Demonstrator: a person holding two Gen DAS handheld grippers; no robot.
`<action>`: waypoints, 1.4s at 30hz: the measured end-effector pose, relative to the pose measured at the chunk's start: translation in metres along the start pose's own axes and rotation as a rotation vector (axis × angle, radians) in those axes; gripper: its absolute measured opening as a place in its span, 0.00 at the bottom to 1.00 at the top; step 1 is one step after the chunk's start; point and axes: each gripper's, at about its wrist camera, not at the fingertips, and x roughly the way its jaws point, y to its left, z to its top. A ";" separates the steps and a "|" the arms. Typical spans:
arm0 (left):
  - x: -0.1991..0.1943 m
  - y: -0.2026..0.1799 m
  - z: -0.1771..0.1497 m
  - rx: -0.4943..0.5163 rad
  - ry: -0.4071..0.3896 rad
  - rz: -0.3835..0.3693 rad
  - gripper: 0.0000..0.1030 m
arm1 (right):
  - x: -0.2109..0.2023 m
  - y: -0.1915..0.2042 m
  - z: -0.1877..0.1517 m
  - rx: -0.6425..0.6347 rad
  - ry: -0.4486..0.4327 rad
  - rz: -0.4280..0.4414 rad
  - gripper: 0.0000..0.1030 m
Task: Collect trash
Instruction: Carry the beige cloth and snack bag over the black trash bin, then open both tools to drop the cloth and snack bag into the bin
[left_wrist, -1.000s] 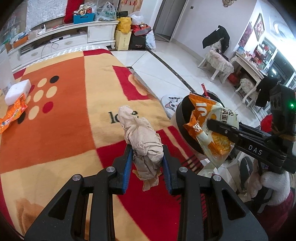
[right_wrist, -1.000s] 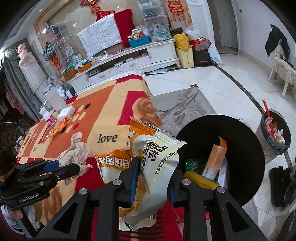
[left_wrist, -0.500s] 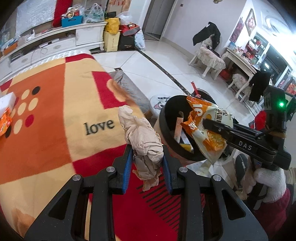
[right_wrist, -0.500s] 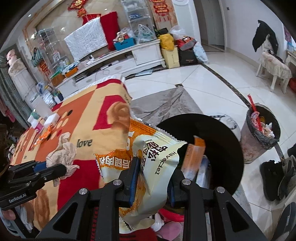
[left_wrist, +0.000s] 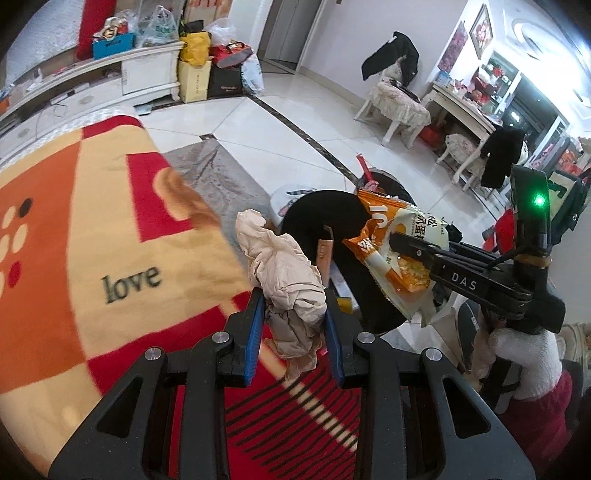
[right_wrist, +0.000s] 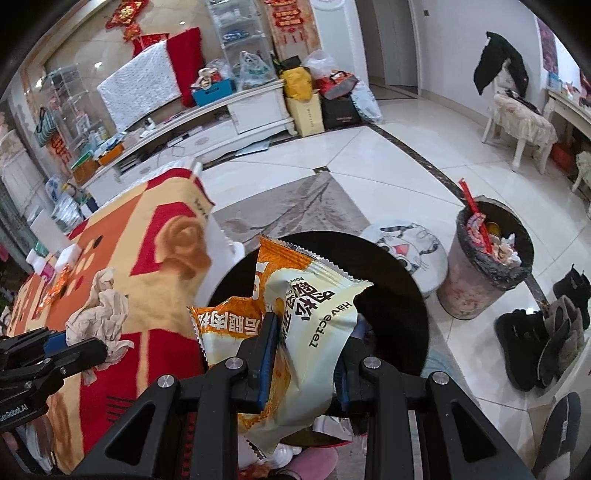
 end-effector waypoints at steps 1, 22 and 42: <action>0.005 -0.003 0.003 0.004 0.006 -0.016 0.27 | 0.001 -0.005 0.001 0.007 -0.001 -0.007 0.25; 0.058 -0.018 0.019 -0.039 0.076 -0.141 0.61 | 0.021 -0.040 0.019 0.136 -0.018 -0.014 0.51; 0.034 -0.003 0.004 -0.041 0.033 -0.005 0.61 | 0.026 -0.020 -0.003 0.103 0.028 -0.004 0.51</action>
